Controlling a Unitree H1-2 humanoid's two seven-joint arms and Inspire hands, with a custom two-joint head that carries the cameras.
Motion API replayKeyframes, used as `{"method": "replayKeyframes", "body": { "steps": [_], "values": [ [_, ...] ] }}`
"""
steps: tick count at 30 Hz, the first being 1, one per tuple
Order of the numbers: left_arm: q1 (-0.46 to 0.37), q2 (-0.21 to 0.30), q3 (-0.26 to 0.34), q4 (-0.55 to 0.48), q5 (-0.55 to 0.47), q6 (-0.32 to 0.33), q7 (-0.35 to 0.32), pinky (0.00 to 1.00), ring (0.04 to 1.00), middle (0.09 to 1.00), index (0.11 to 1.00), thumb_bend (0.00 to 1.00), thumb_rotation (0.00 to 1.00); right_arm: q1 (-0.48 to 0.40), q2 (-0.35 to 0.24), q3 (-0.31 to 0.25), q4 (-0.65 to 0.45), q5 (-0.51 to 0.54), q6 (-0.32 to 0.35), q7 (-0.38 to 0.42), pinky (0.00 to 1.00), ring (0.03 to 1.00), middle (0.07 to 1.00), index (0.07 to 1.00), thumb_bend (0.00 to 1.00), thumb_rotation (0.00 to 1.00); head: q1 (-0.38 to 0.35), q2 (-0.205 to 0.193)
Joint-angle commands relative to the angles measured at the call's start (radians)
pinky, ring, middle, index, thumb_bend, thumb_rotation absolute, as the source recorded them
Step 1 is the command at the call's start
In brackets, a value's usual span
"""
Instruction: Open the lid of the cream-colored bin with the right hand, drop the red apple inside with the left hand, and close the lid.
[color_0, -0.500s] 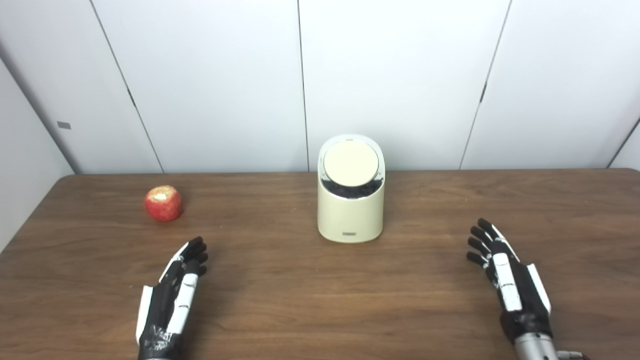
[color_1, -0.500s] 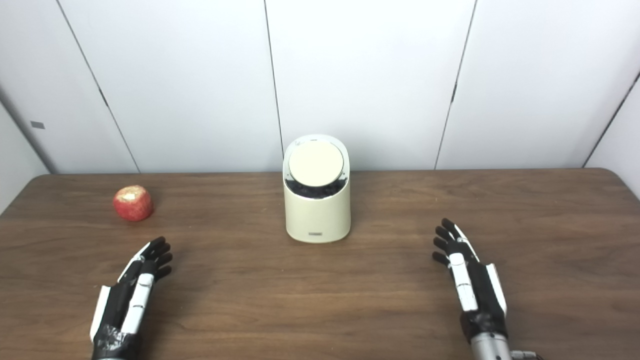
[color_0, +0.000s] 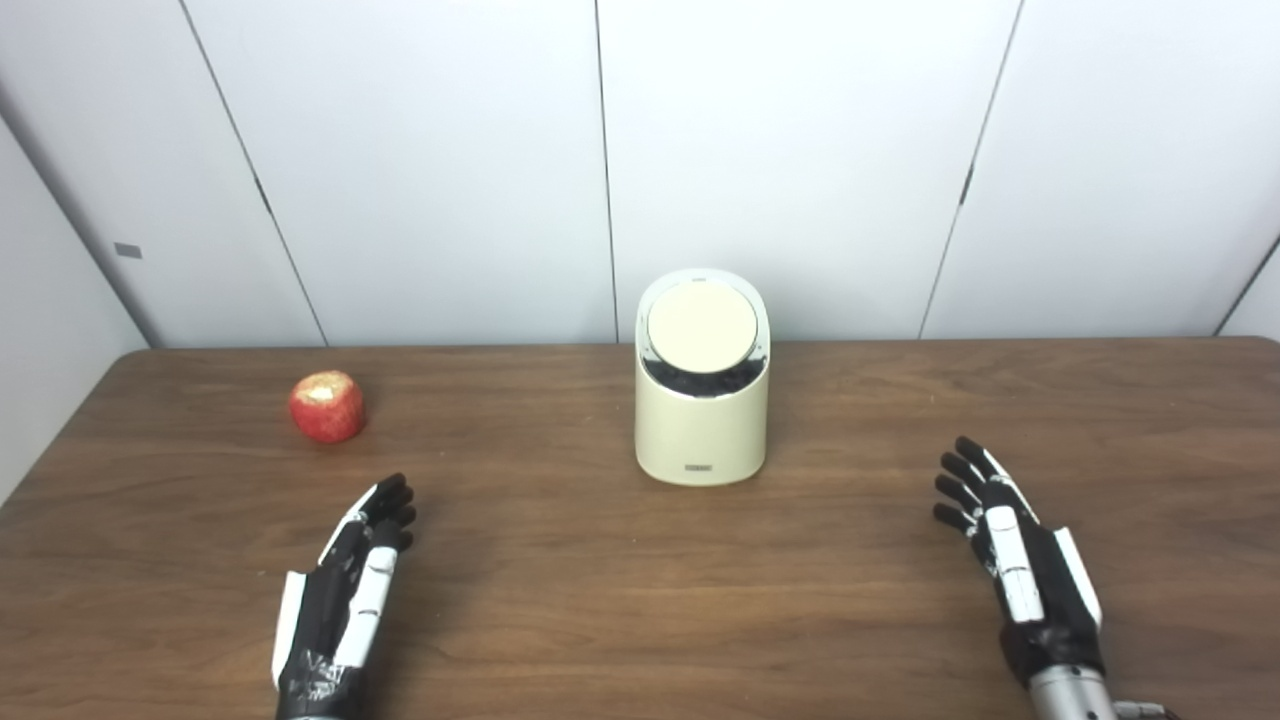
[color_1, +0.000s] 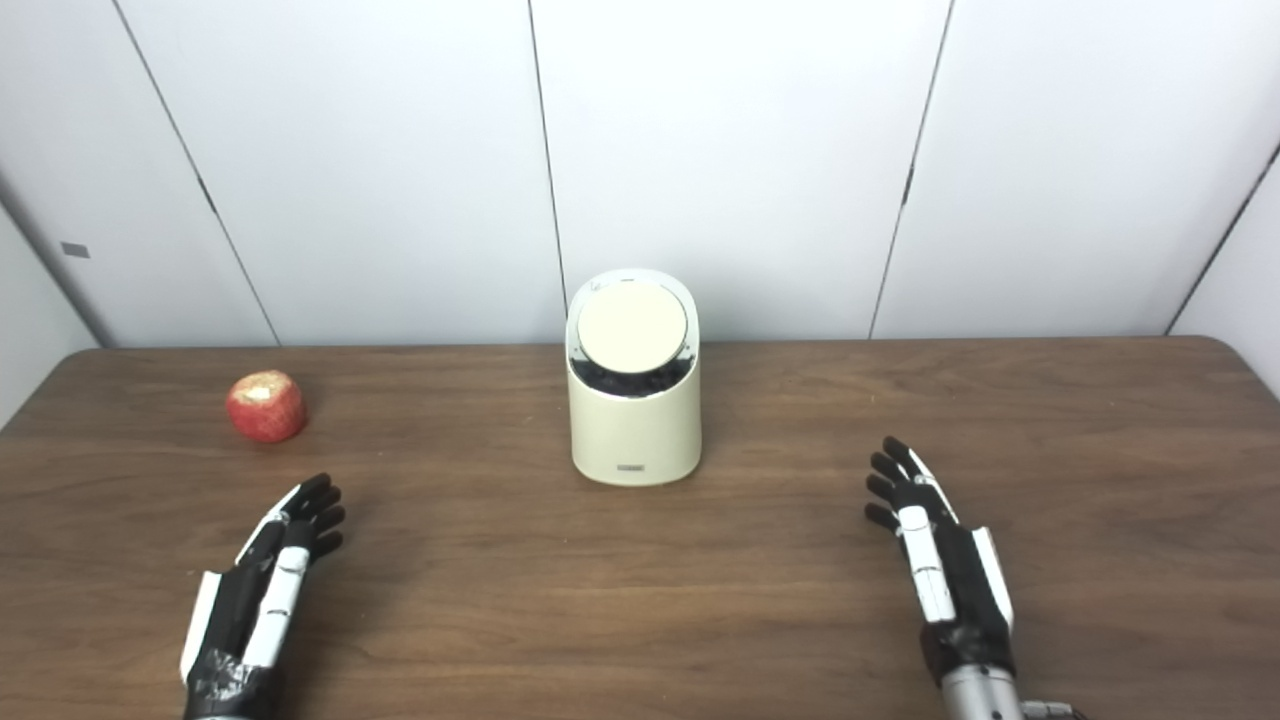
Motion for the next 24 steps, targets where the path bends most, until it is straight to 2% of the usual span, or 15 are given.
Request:
{"method": "replayKeyframes", "body": {
  "steps": [1,9,11,13,16,19,22,24],
  "values": [
    [0.019,-0.016,-0.012,0.043,0.002,-0.010,0.005,0.84,0.860,0.871,0.881,0.53,0.79,0.006,0.005,0.003,0.013,0.003,-0.013,-0.004,0.82,0.883,0.896,0.907,0.39,0.95,-0.001,0.001],
    [0.020,-0.014,-0.011,0.045,-0.005,-0.014,0.001,0.85,0.865,0.874,0.885,0.55,0.77,0.008,0.006,0.005,0.009,0.003,-0.014,-0.003,0.82,0.874,0.891,0.901,0.40,0.93,0.014,-0.011],
    [0.021,-0.012,-0.011,0.052,0.001,-0.022,0.003,0.84,0.855,0.867,0.879,0.55,0.78,0.009,0.005,0.005,0.010,0.010,-0.022,0.002,0.81,0.869,0.890,0.900,0.38,0.88,0.013,-0.018],
    [0.023,-0.009,-0.013,0.053,0.009,-0.020,0.003,0.85,0.860,0.874,0.882,0.53,0.79,0.006,0.000,0.005,0.009,0.015,-0.024,0.007,0.81,0.868,0.891,0.909,0.39,0.77,0.008,-0.023],
    [0.023,-0.011,-0.013,0.062,0.016,-0.034,0.007,0.84,0.858,0.872,0.881,0.52,0.79,-0.010,-0.008,0.004,0.011,-0.002,-0.017,0.001,0.79,0.868,0.892,0.908,0.43,0.65,0.009,-0.040],
    [0.021,-0.014,-0.014,0.071,0.014,-0.041,0.006,0.85,0.864,0.875,0.883,0.51,0.78,-0.036,-0.015,0.008,-0.009,-0.035,0.022,-0.010,0.77,0.867,0.895,0.904,0.55,0.59,0.010,-0.053],
    [0.020,-0.015,-0.016,0.082,0.014,-0.048,0.005,0.86,0.871,0.879,0.888,0.51,0.78,-0.069,-0.026,0.014,-0.020,-0.072,0.052,-0.017,0.75,0.859,0.895,0.908,0.60,0.54,0.011,-0.070],
    [0.018,-0.015,-0.017,0.094,0.011,-0.059,0.002,0.87,0.875,0.884,0.894,0.49,0.78,-0.090,-0.036,0.024,-0.018,-0.114,0.059,-0.027,0.78,0.859,0.885,0.903,0.64,0.52,0.012,-0.077]
  ]
}}
